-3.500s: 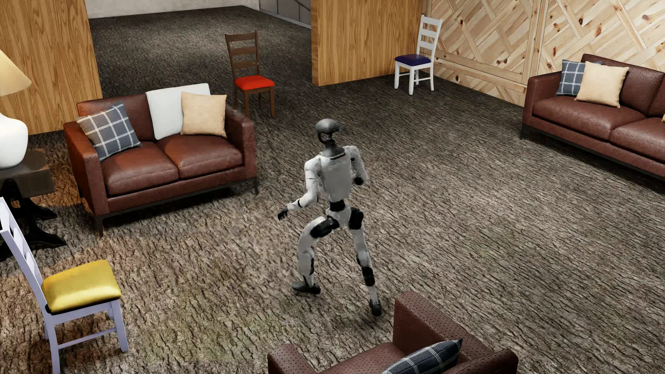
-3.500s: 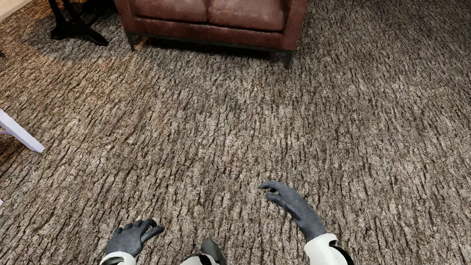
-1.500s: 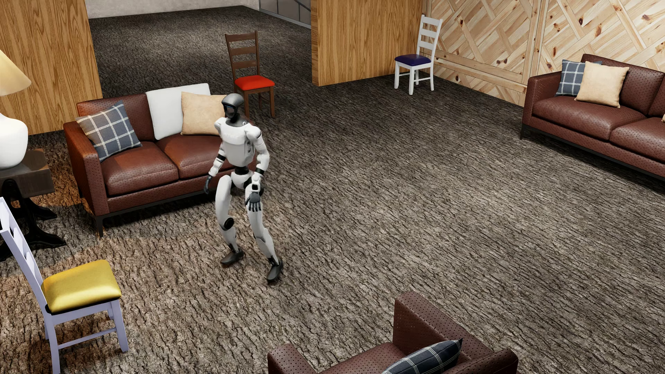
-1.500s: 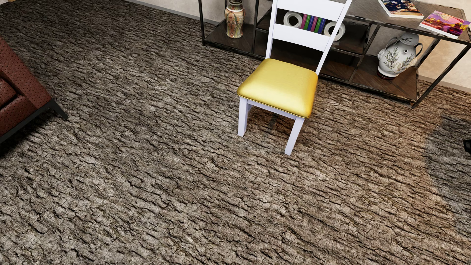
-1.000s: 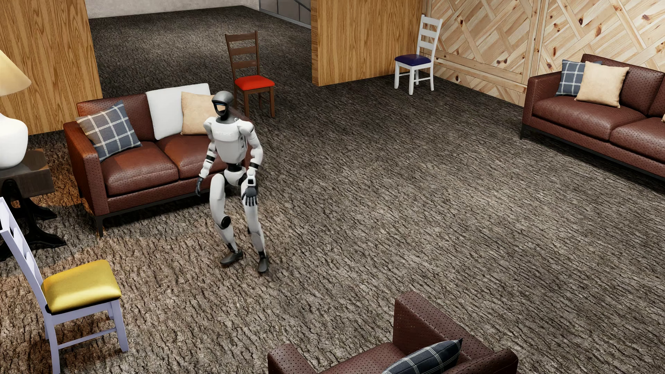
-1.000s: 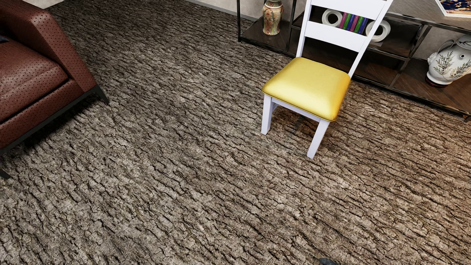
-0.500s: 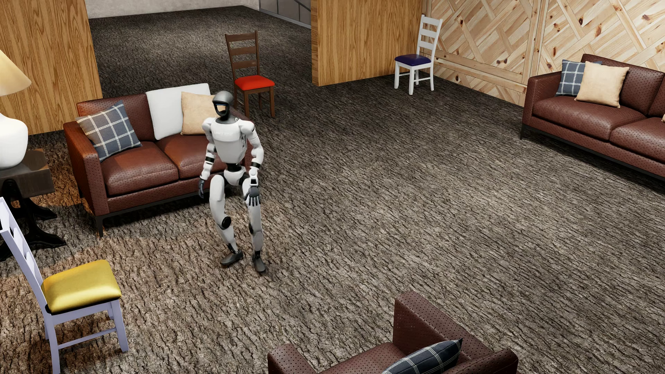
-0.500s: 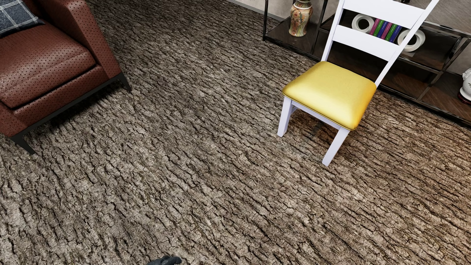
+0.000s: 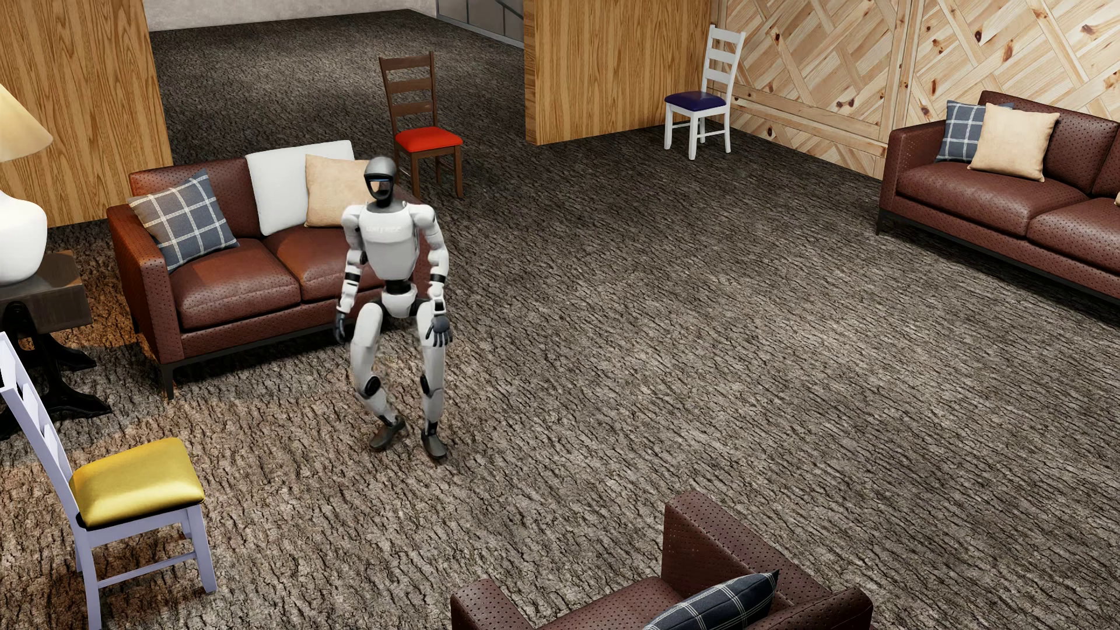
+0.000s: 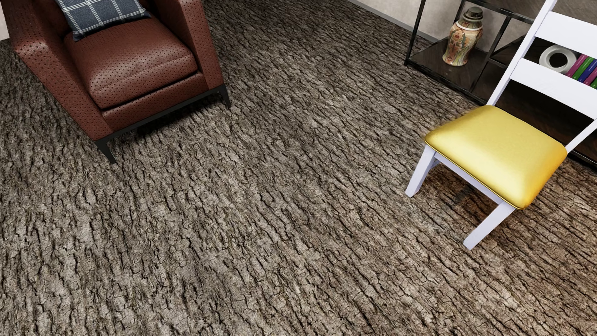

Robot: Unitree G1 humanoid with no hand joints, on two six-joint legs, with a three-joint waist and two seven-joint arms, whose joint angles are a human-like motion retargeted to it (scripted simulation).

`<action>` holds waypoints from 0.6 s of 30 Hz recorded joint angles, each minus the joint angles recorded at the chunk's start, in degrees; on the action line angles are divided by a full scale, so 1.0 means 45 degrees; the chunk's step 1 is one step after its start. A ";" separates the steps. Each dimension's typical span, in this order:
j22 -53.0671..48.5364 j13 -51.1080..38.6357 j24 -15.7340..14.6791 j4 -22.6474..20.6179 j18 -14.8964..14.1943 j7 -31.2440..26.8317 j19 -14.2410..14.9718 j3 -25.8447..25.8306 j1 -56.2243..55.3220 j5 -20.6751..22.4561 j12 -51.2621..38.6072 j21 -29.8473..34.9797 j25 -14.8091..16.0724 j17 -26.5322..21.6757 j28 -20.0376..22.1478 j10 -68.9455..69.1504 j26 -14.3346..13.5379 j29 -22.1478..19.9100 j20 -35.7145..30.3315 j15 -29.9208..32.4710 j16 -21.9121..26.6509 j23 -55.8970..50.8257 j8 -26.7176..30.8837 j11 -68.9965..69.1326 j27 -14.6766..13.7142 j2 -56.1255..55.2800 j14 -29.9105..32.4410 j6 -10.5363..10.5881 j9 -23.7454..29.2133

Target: Walk towards the dark red chair

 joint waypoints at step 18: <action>0.0528 0.0594 -0.1234 0.0879 -0.1962 -0.6140 0.0187 0.0073 -0.0543 0.3098 -0.0285 0.0482 -0.0712 -0.0263 0.0665 -0.0133 0.0058 0.0471 0.0002 -0.0393 0.0503 0.0642 0.4506 -0.4511 -0.0084 0.0590 0.0860 0.0096 -0.0084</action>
